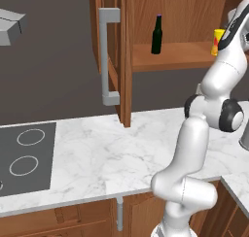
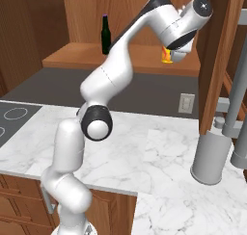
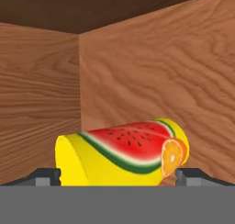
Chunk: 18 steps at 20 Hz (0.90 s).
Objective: Open the cabinet directly in front. Then move the beer and the cup to the dining counter with the jar on it.
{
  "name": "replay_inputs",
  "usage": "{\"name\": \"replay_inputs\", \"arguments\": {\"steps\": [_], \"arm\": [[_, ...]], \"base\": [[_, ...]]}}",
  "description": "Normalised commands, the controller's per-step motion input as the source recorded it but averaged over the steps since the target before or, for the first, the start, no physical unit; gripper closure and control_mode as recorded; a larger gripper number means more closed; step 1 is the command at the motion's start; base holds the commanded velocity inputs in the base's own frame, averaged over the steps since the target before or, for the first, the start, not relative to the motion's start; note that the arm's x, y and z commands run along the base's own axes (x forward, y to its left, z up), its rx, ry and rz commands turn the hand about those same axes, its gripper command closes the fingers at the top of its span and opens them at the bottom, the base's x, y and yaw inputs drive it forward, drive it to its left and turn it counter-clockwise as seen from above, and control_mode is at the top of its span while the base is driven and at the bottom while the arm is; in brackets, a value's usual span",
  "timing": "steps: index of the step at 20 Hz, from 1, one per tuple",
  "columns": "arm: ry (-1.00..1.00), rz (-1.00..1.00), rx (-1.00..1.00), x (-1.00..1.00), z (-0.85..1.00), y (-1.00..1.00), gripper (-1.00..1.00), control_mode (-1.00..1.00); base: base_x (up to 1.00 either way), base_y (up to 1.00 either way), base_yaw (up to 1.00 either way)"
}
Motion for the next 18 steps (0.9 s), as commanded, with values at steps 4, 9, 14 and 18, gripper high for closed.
{"name": "replay_inputs", "arguments": {"steps": [4, 9, 14, 18], "arm": [[0.14, 0.00, -0.02, 0.03, -0.12, 0.01, -1.00, -1.00], [0.11, 0.00, -0.03, 0.04, -0.08, 0.00, -1.00, -1.00], [0.03, 0.00, -0.01, 0.06, -0.01, 0.00, -1.00, -1.00], [0.08, 0.00, -0.02, 0.02, -0.17, 0.00, -1.00, -1.00]], "base": [[0.00, 0.00, 0.00], [0.00, 0.00, 0.00], [0.00, 0.00, 0.00], [0.00, 0.00, 0.00]]}}
